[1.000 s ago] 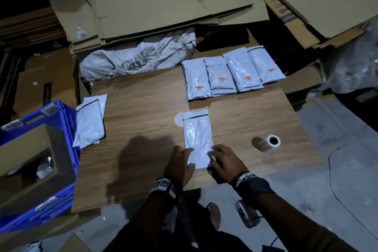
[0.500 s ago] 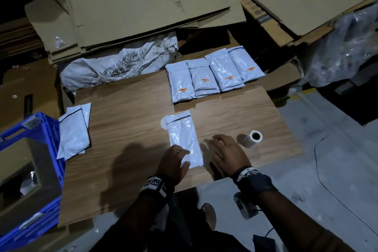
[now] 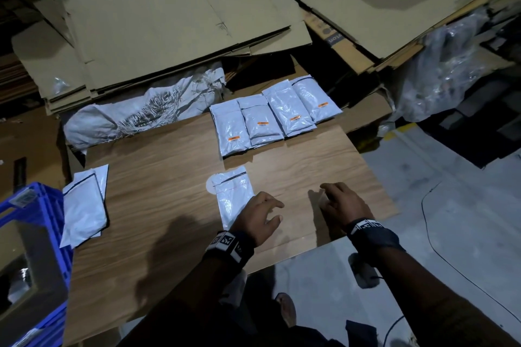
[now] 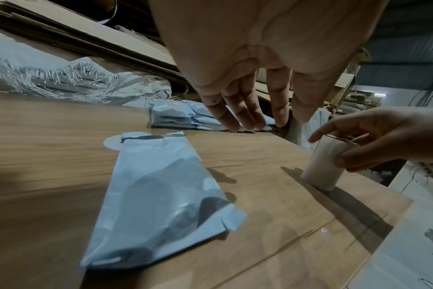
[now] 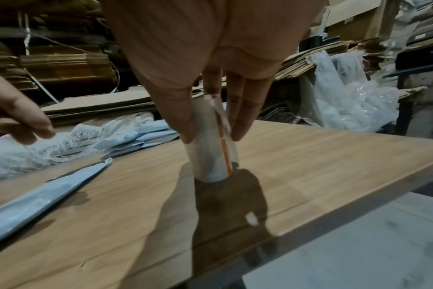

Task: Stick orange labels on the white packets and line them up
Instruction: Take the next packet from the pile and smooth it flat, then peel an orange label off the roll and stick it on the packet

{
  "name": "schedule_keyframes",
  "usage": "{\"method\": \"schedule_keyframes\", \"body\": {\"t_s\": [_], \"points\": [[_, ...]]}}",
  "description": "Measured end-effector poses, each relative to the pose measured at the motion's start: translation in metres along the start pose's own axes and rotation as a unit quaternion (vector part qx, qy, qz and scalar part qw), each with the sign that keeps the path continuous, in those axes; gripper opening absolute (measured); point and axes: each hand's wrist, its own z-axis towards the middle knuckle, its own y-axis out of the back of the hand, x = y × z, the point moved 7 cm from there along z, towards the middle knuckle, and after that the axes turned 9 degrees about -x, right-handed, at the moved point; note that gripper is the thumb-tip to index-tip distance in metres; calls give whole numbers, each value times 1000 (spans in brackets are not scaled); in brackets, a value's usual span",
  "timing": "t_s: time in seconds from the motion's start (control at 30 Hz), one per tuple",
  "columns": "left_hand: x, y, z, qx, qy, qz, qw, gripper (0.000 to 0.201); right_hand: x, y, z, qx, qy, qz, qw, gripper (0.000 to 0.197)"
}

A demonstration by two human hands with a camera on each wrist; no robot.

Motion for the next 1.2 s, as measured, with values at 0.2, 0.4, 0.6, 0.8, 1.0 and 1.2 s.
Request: {"method": "schedule_keyframes", "body": {"t_s": [0.2,0.4,0.6,0.8,1.0,1.2], "points": [[-15,6,18,-5,5,-22,1000,41,10,21,11,-54,-6,89,995,51],[-55,34,45,-40,16,-96,994,74,64,69,16,-125,10,280,952,31],[-74,58,51,-111,-17,-105,988,51,102,84,23,-101,-1,408,907,30],[-55,73,44,-117,53,-208,970,46,116,84,28,-43,20,480,876,29],[-51,78,35,-107,102,-320,936,54,128,92,28,-56,42,450,891,43],[-49,83,28,-114,120,-328,930,52,140,93,25,-63,64,463,882,48]]}}
